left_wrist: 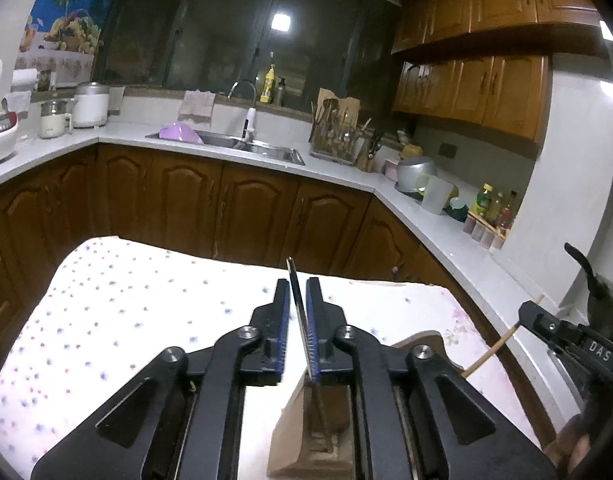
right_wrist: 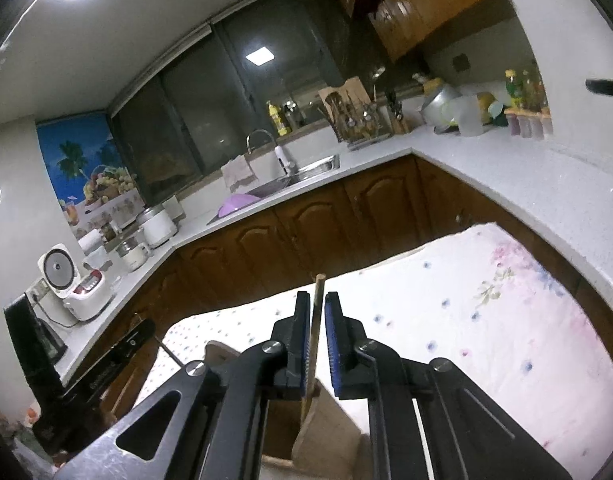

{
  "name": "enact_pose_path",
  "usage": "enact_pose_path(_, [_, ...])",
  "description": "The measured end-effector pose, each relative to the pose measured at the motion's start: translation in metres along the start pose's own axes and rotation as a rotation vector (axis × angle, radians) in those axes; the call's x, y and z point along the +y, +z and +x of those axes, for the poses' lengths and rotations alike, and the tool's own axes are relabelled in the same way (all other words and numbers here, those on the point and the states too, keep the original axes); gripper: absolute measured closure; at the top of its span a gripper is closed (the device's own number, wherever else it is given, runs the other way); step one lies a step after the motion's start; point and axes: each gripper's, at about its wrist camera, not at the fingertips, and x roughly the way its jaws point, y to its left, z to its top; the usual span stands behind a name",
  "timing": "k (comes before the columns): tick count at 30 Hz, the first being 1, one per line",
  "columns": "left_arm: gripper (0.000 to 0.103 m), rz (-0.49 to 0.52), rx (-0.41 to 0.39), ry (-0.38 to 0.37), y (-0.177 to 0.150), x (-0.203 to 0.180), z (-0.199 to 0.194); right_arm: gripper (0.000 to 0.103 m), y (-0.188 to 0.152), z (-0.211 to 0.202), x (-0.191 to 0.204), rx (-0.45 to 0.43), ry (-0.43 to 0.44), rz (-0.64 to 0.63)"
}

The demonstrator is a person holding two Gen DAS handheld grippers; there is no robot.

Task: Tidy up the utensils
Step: 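Lower both chopsticks into the wooden holder and open both tools, then move both open tools back down to the utensils on the cloth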

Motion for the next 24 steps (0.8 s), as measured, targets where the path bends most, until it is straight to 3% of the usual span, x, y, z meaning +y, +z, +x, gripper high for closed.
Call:
enact_pose_path(1, [0.081,-0.002,0.001,0.000,0.000,0.001,-0.001,0.083,0.000,-0.001,-0.001,0.006,0.007,0.008])
enact_pose_path(2, [0.064,-0.004,0.002,0.007,0.001,0.001,-0.004,0.078,0.000,-0.003,-0.001,0.004,0.013,0.016])
enact_pose_path(4, [0.050,-0.013,-0.008,0.011,0.000,0.004,-0.012,0.050,0.000,-0.010,-0.003,-0.011,0.027,0.029])
enact_pose_path(9, [0.044,-0.007,-0.013,0.009,-0.002,0.010,-0.034,0.044,-0.002,-0.027,-0.004,-0.024,0.041,0.042])
enact_pose_path(11, [0.032,-0.008,-0.013,0.015,-0.005,0.012,-0.045,0.036,-0.004,-0.033,-0.006,-0.022,0.049,0.048])
enact_pose_path(13, [0.029,-0.004,-0.012,0.025,-0.008,0.015,-0.057,0.024,-0.008,-0.040,-0.007,-0.020,0.058,0.050])
enact_pose_path(18, [0.009,0.011,0.004,0.053,-0.026,0.020,-0.087,0.006,-0.023,-0.060,-0.003,-0.003,0.076,0.040])
enact_pose_path(24, [0.005,0.034,0.041,0.066,-0.054,0.026,-0.121,0.005,-0.046,-0.091,0.007,0.011,0.078,-0.005])
